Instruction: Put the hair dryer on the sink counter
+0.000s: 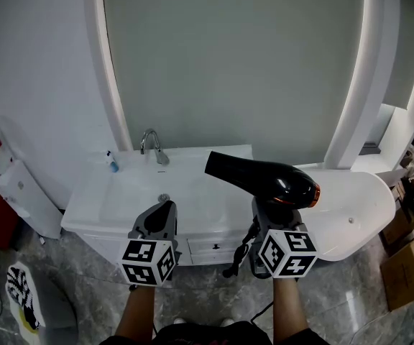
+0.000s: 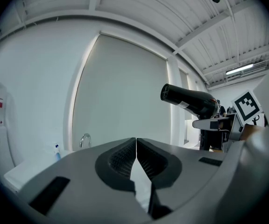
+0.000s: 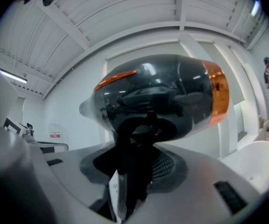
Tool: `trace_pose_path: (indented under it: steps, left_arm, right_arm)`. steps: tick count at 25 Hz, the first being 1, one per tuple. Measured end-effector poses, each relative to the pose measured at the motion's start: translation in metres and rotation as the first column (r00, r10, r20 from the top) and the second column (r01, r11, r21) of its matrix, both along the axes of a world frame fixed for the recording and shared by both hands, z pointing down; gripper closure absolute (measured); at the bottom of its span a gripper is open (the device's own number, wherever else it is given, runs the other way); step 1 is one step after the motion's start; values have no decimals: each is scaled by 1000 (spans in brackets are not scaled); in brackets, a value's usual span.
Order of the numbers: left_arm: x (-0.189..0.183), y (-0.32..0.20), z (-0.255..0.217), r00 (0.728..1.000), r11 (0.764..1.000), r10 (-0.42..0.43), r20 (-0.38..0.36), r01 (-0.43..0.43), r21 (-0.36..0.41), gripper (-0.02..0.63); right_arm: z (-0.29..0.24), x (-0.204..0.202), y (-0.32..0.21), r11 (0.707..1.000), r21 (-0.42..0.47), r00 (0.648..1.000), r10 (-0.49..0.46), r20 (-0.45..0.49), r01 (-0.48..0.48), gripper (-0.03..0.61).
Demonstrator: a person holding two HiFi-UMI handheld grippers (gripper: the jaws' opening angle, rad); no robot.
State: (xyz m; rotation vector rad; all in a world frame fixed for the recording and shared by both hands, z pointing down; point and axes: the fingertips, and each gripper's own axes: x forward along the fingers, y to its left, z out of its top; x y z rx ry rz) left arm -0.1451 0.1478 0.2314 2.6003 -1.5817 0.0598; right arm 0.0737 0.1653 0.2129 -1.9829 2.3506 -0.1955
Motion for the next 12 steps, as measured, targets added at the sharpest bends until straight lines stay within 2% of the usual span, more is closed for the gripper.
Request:
trace_pose_path:
  steps: [12]
  left_arm:
    - [41,3,6,999,999,-33,23,33,-16,603]
  right_arm:
    - [6,32,-5,998,-11,998,-60,0,60,399]
